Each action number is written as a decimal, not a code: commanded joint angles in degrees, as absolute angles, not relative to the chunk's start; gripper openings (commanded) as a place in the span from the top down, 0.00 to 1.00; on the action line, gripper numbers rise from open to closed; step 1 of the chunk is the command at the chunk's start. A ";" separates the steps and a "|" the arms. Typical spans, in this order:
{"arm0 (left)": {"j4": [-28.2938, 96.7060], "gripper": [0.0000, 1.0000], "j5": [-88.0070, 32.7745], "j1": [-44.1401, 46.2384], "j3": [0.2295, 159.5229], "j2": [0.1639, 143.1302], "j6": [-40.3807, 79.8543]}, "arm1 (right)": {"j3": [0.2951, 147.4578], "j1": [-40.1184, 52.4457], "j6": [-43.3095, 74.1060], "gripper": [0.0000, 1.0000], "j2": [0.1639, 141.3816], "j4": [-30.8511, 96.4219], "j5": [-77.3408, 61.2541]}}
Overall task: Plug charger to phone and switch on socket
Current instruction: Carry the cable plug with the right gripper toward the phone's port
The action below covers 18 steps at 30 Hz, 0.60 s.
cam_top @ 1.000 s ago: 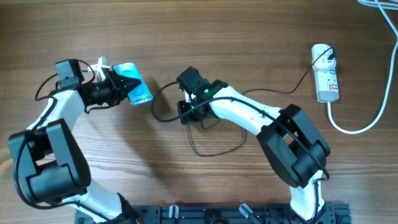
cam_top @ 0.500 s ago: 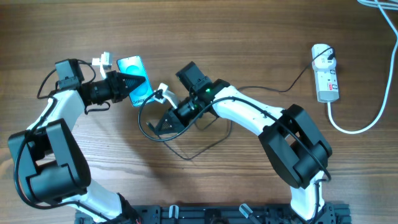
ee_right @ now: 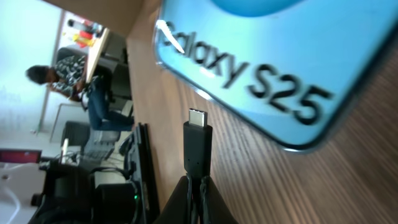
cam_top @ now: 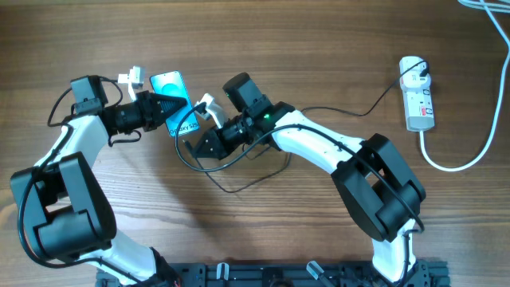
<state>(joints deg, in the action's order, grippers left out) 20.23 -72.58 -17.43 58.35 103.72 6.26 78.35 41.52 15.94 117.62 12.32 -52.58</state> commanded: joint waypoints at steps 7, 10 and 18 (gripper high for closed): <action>19.86 0.96 -73.84 -17.74 59.11 103.68 4.95 | 78.26 41.82 17.89 0.96 115.83 9.74 -54.54; 19.62 0.96 -73.84 -17.74 59.11 103.68 4.95 | 78.26 41.82 16.62 0.96 115.83 10.17 -56.88; 19.49 0.96 -73.87 -17.74 59.11 103.68 4.95 | 78.26 41.80 17.10 0.96 115.83 9.47 -50.63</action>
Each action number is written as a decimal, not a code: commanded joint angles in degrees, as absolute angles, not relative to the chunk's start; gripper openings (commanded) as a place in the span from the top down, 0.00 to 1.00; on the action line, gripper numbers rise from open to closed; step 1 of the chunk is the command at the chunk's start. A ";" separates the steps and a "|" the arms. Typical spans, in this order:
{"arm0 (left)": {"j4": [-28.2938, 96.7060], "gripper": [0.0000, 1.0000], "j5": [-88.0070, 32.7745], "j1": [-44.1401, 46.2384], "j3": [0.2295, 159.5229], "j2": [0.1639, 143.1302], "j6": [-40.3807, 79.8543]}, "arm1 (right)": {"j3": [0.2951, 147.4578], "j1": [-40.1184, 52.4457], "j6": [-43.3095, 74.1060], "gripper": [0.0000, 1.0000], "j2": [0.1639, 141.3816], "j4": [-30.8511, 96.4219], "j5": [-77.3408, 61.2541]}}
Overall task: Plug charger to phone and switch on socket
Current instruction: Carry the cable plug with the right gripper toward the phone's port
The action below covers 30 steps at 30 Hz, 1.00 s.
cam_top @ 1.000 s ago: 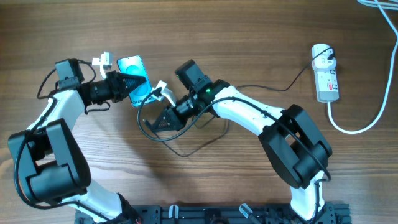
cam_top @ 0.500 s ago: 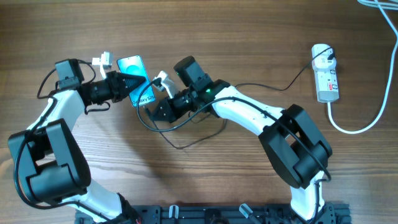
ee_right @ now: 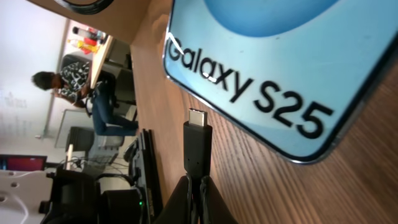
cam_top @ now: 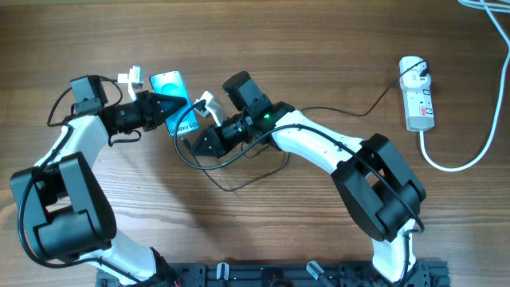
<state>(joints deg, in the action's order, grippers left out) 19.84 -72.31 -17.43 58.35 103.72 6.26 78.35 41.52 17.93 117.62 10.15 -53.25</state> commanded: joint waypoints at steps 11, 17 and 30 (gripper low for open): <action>19.49 0.96 -73.87 -17.74 59.11 103.68 5.17 | 78.26 41.69 18.59 0.96 115.83 5.23 -48.82; 18.81 0.96 -73.87 -17.76 59.11 103.68 8.45 | 78.26 41.54 17.98 0.96 115.83 7.11 -46.57; 18.39 0.96 -73.87 -17.76 59.11 103.68 9.74 | 78.28 41.39 15.62 0.96 115.81 8.36 -53.49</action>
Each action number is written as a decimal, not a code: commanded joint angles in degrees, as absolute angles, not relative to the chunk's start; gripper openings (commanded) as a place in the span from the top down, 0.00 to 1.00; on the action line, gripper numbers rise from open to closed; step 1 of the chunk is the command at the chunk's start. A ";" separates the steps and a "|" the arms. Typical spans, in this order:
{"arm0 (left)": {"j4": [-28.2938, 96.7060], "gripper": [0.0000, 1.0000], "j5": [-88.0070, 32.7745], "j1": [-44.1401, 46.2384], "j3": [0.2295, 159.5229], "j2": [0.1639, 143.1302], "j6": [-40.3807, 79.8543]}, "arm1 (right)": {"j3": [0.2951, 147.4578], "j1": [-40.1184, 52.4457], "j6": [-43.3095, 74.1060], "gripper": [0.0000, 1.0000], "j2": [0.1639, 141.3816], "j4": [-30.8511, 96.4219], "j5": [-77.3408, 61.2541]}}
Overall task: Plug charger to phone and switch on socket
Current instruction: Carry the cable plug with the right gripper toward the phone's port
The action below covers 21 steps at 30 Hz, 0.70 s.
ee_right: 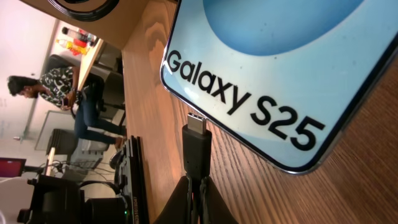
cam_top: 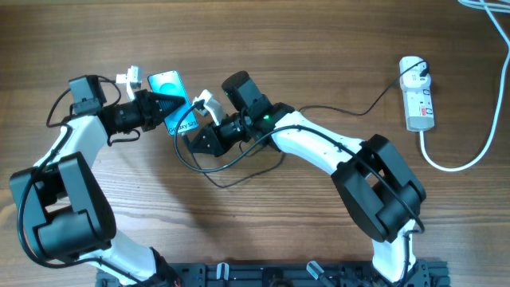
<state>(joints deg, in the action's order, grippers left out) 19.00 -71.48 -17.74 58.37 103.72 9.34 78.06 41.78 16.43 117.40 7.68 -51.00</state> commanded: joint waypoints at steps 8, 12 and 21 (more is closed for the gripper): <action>18.31 0.96 -73.84 -17.76 59.11 103.68 9.72 | 78.28 40.14 15.62 0.96 115.81 9.23 -53.69; 18.15 0.96 -73.84 -17.74 59.11 103.68 9.74 | 78.28 39.88 15.75 0.96 115.81 9.74 -53.71; 18.20 0.96 -73.84 -17.74 59.11 103.68 15.05 | 78.28 40.64 16.95 0.96 115.81 9.58 -55.81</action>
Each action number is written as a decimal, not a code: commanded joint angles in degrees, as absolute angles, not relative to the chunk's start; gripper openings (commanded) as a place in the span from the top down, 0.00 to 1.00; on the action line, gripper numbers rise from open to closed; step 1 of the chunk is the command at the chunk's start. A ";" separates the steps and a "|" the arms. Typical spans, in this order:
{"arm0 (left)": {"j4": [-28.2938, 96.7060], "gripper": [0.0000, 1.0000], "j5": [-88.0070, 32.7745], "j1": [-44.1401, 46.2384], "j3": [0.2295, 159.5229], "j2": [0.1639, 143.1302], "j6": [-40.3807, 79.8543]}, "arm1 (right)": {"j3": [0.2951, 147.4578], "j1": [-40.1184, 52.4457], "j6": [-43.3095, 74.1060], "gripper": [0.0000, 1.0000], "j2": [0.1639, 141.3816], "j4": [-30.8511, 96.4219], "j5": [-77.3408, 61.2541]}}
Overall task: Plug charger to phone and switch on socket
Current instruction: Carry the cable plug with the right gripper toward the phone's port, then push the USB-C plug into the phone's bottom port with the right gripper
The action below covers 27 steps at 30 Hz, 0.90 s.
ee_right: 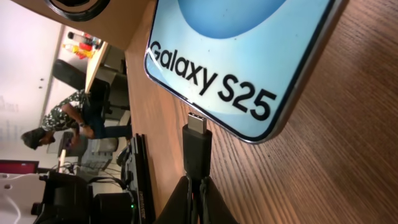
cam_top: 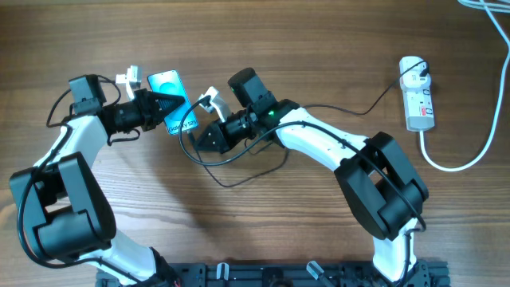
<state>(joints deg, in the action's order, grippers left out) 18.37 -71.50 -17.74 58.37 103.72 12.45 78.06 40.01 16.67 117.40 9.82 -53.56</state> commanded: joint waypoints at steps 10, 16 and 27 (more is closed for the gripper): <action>18.22 0.96 -73.87 -17.74 59.11 103.68 15.05 | 78.28 40.64 19.79 0.96 115.81 8.45 -55.13; 17.89 0.96 -73.63 -17.74 59.11 103.68 15.05 | 78.37 40.64 24.47 0.96 115.81 8.40 -55.33; 13.89 0.96 -69.78 -17.63 59.11 103.68 17.19 | 78.43 40.66 25.15 0.96 109.30 17.78 -47.22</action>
<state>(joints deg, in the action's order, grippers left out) 14.06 -69.19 -17.74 58.37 103.72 15.90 78.06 40.36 26.22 114.98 14.79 -52.53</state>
